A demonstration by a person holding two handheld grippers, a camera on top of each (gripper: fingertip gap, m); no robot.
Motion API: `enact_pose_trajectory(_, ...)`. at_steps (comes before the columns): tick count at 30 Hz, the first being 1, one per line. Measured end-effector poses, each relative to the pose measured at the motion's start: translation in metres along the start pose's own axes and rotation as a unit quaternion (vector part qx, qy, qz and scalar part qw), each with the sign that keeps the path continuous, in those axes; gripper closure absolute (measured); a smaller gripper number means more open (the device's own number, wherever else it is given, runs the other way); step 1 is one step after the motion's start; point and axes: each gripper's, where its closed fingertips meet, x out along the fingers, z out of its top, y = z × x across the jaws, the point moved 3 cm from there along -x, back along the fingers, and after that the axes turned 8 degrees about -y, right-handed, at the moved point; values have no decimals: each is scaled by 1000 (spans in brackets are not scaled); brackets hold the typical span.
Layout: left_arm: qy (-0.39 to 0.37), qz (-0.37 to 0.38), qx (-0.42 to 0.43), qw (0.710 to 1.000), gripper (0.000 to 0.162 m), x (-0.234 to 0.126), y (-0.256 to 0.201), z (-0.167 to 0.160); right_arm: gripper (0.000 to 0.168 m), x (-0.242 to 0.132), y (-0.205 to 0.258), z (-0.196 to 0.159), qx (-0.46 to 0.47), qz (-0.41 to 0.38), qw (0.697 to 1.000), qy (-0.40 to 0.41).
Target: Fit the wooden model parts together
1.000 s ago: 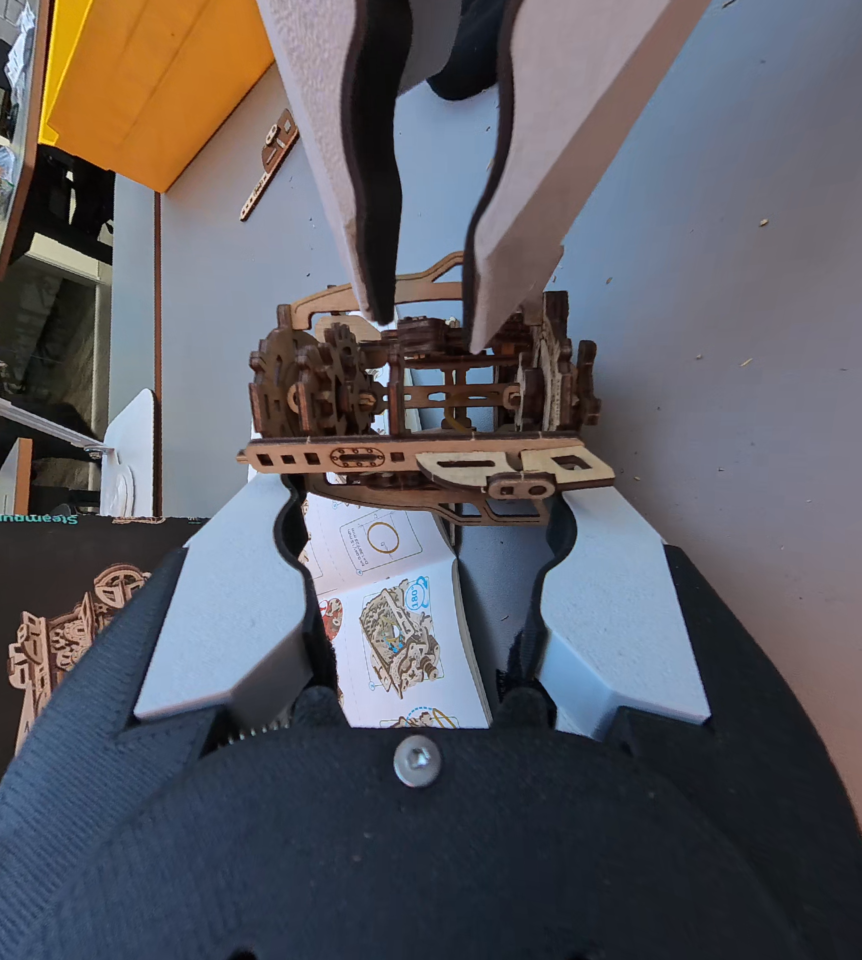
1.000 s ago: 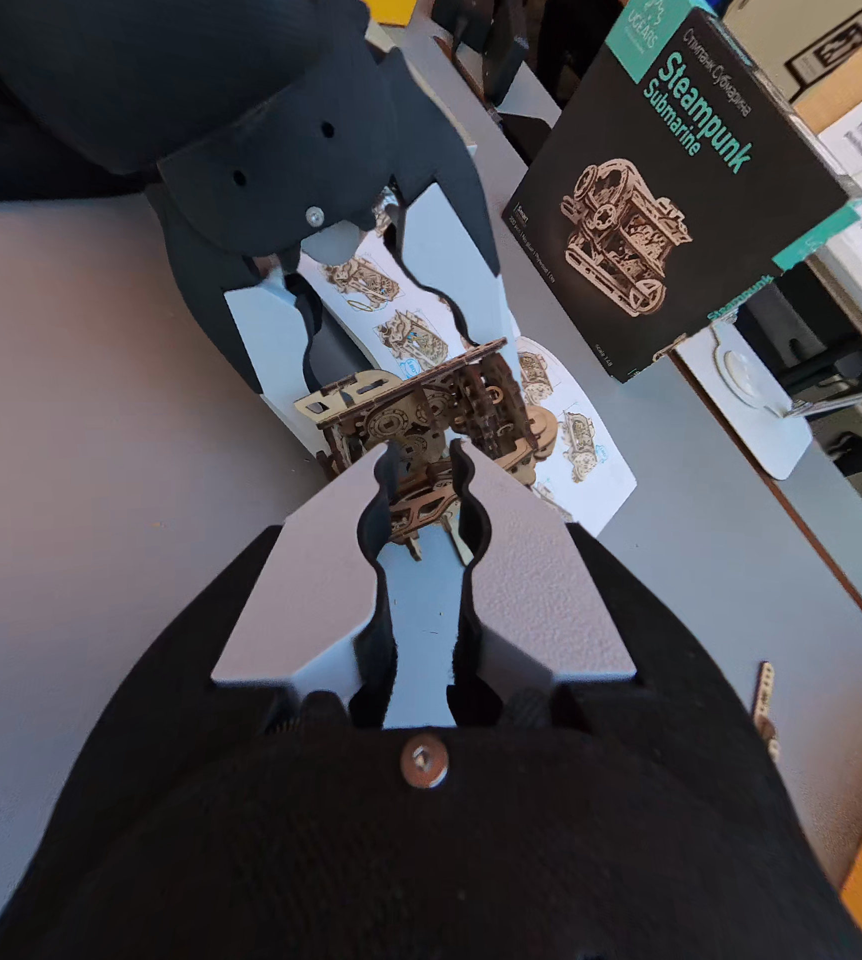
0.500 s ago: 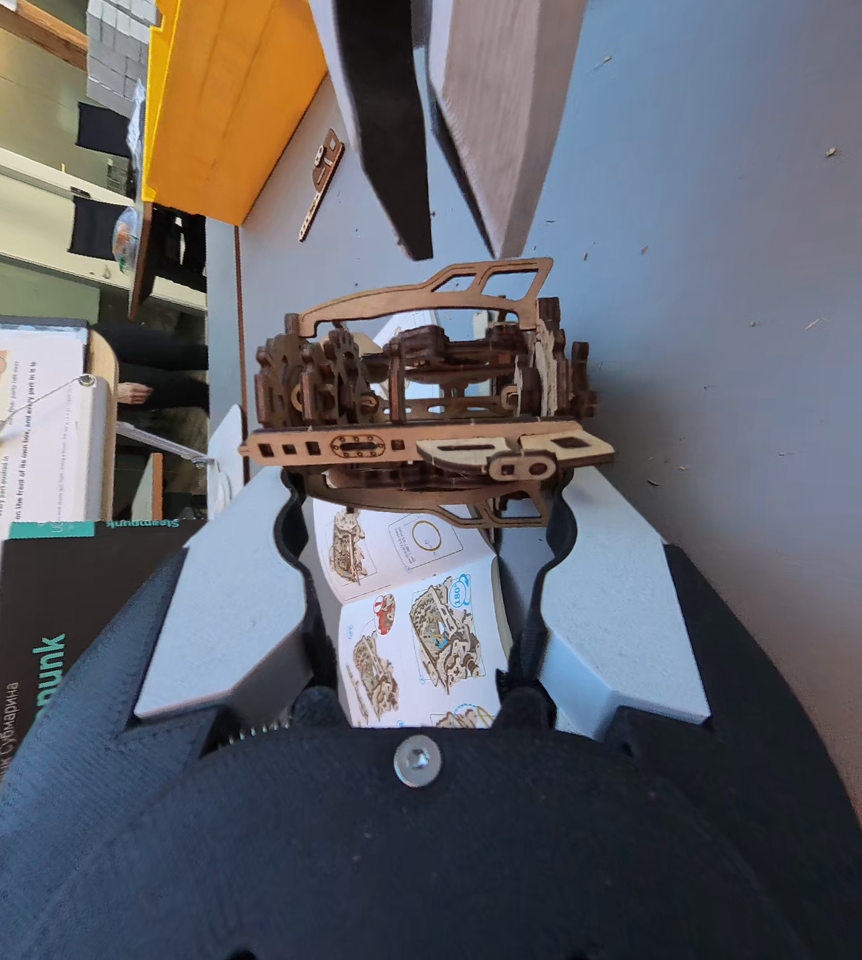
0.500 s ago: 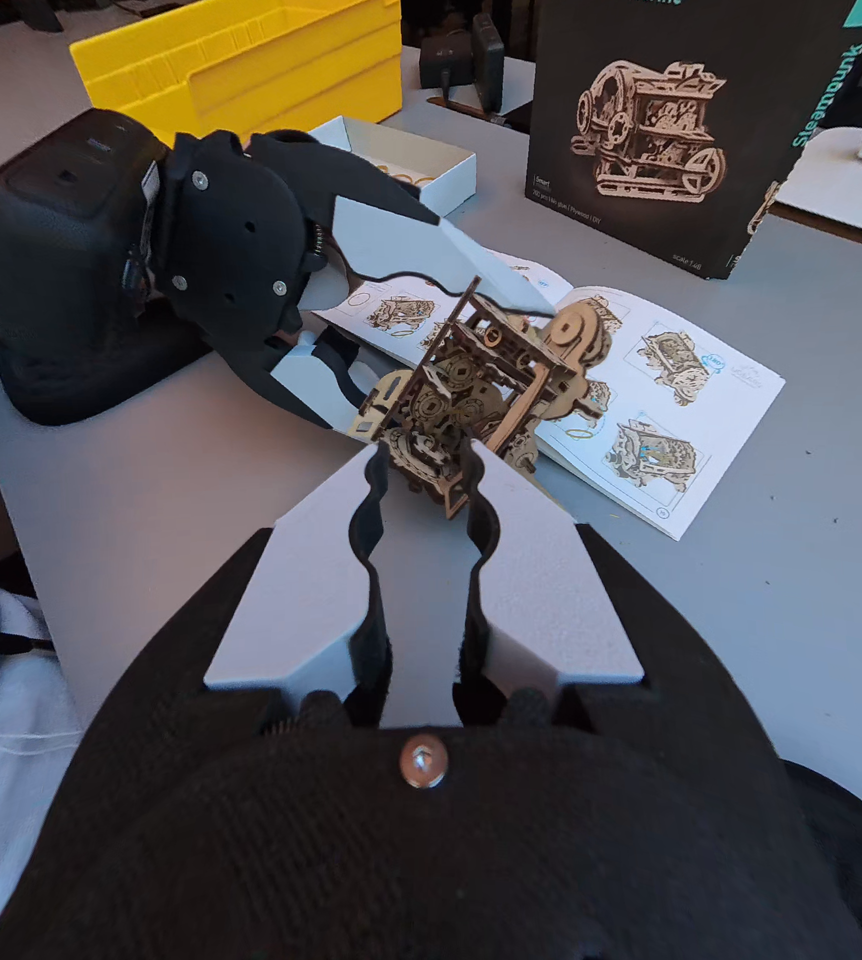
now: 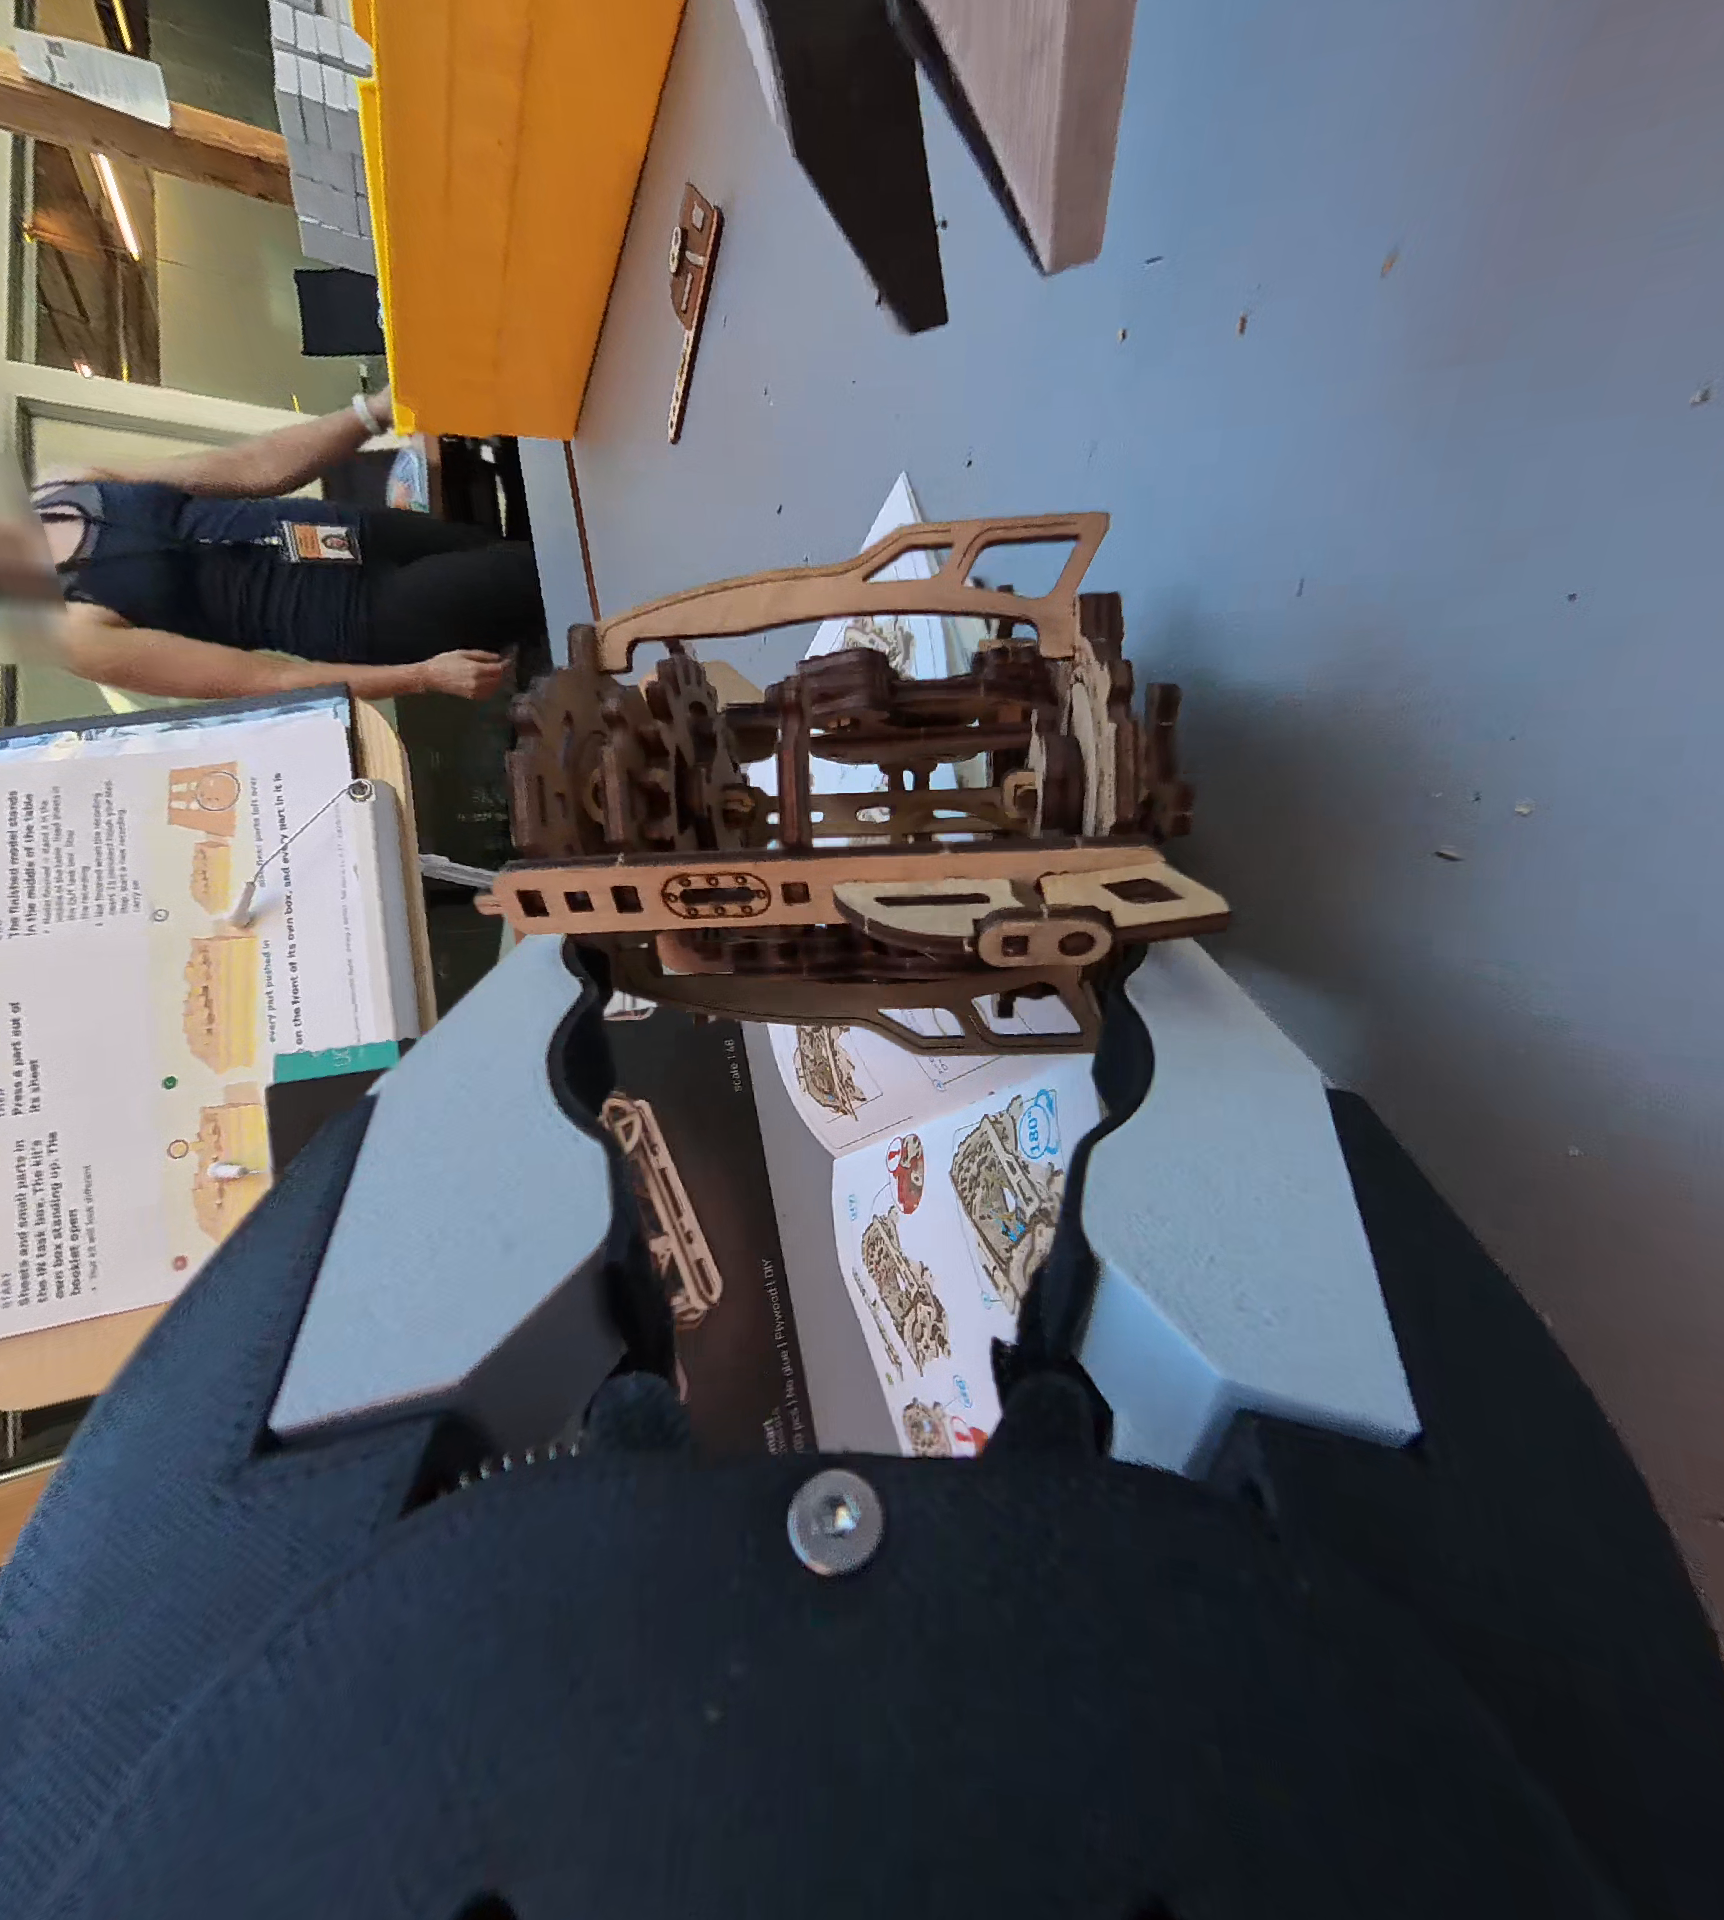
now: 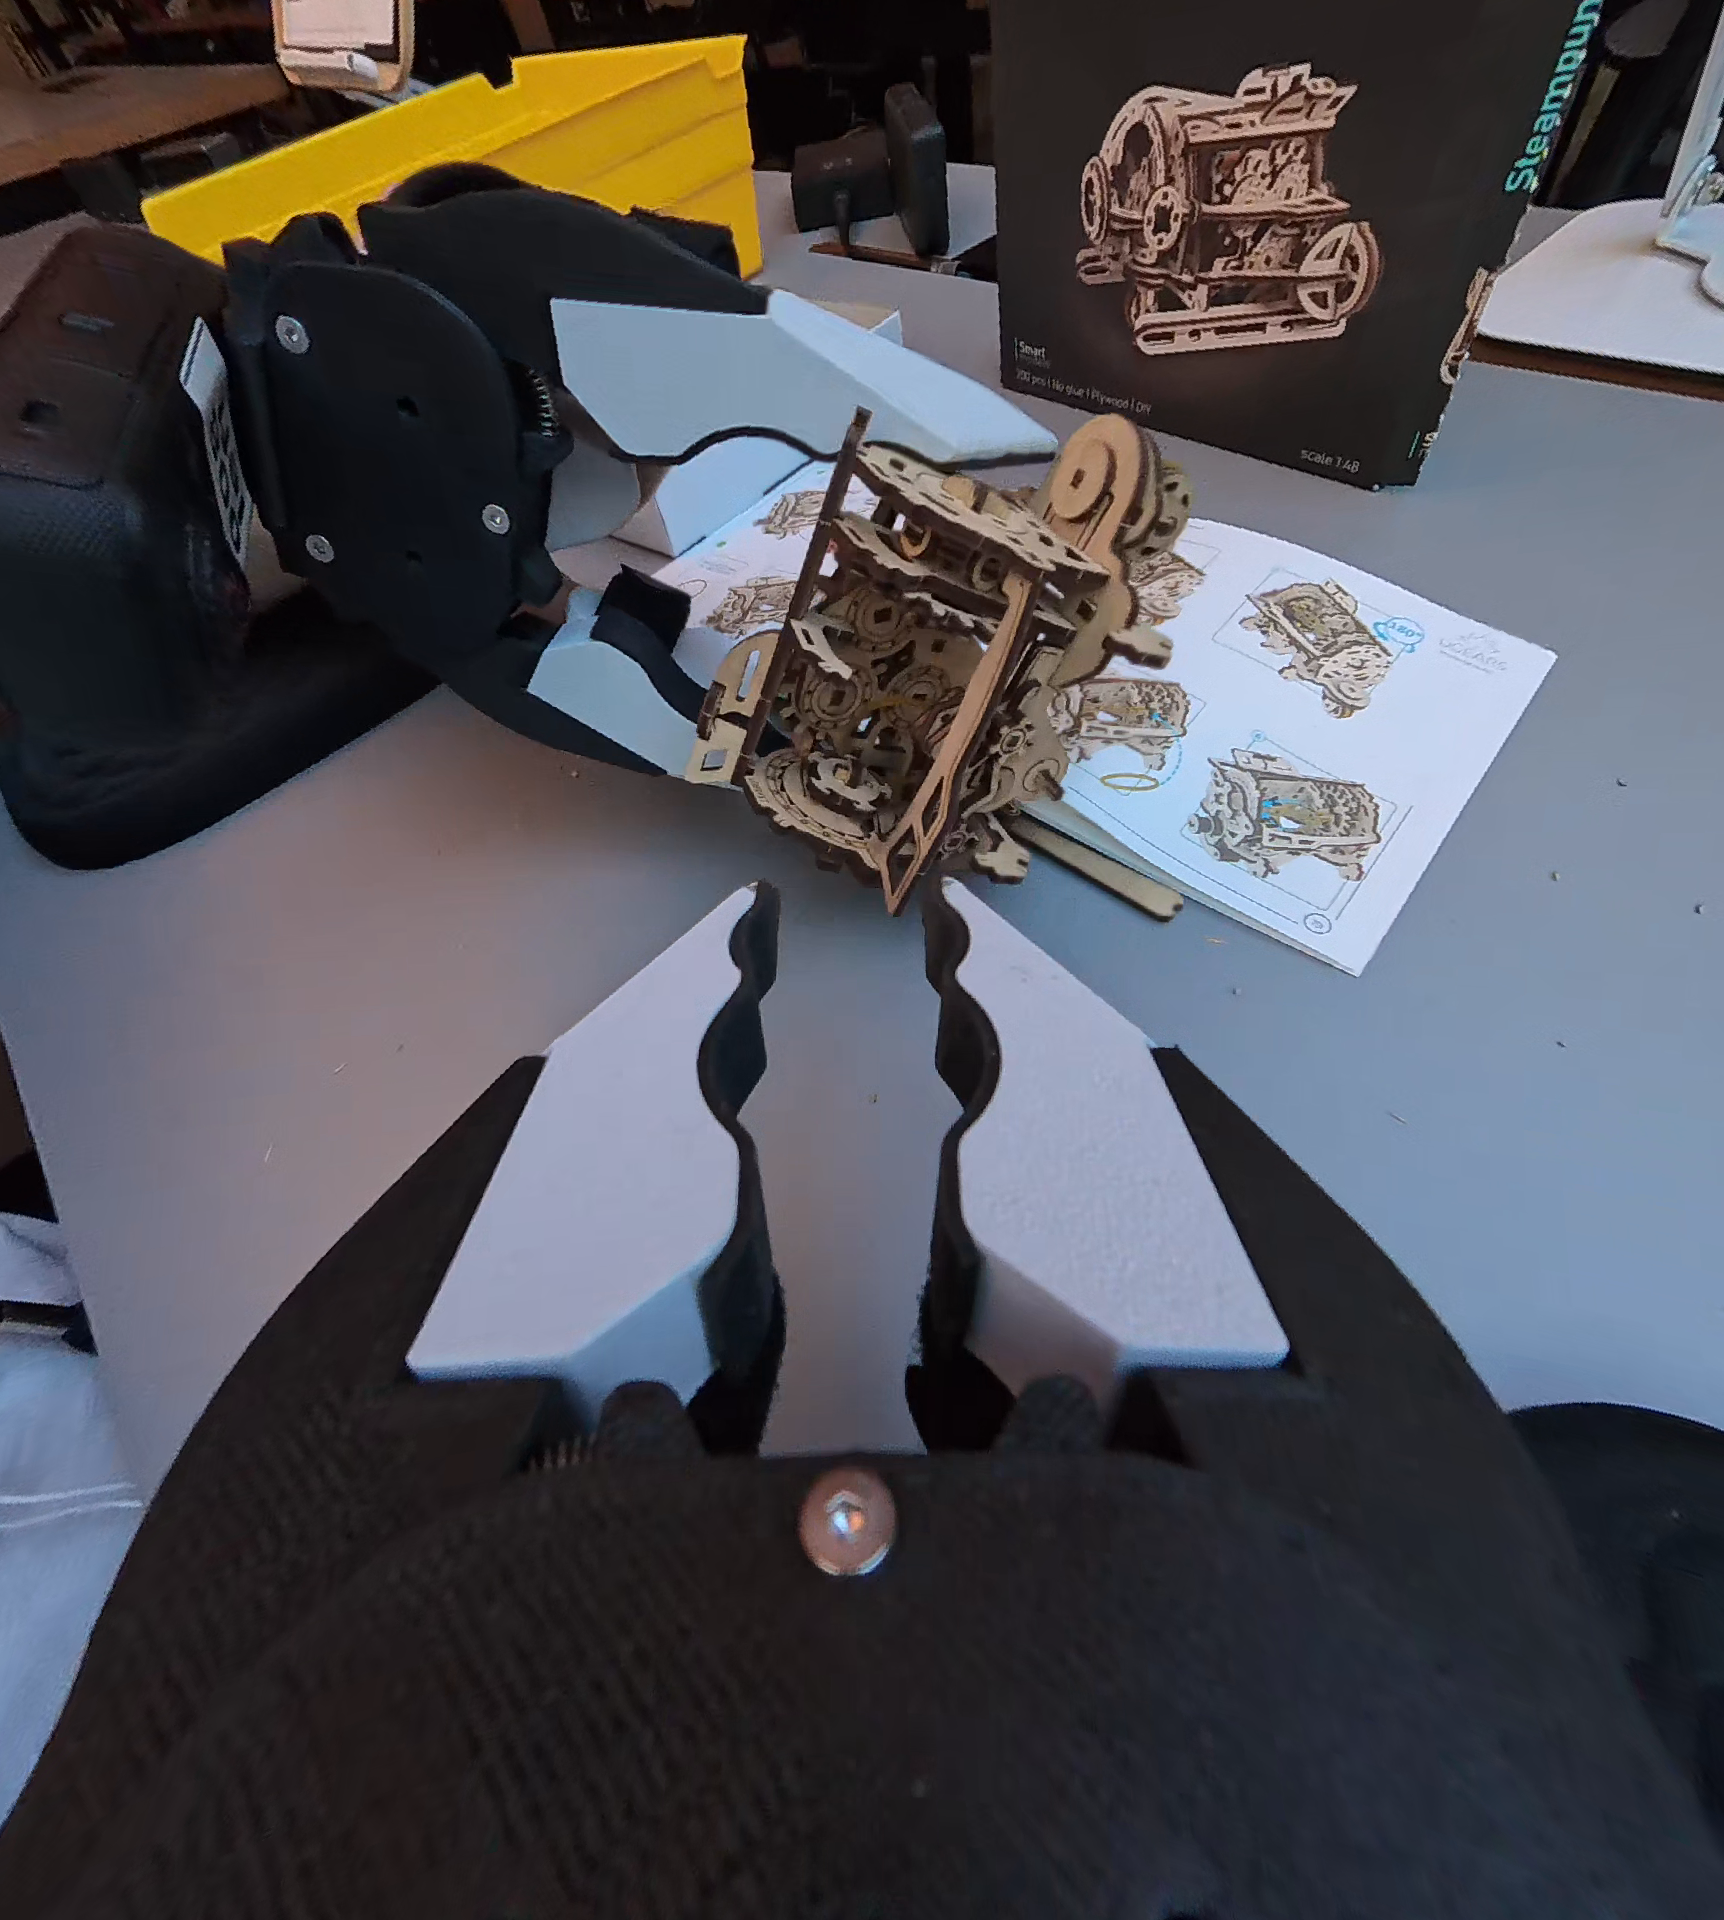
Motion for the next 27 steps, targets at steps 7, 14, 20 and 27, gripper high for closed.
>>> enact_pose_trajectory(7, 32, -95, 49, 994, 69, -12, 9, 6, 141, -1, 10, 5, -46, 18, 998, -40)
enact_pose_trajectory(14, 50, -191, 48, 979, 69, -27, 22, 18, 145, 2, 31, 20, -207, -2, 972, -113)
enact_pose_trajectory(20, 62, -221, 63, 971, 69, -34, 28, 29, 157, -4, 47, 35, -349, -44, 927, -133)
enact_pose_trajectory(27, 66, -219, 87, 970, 69, -34, 26, 38, 159, 1, 47, 38, -521, -92, 845, -77)
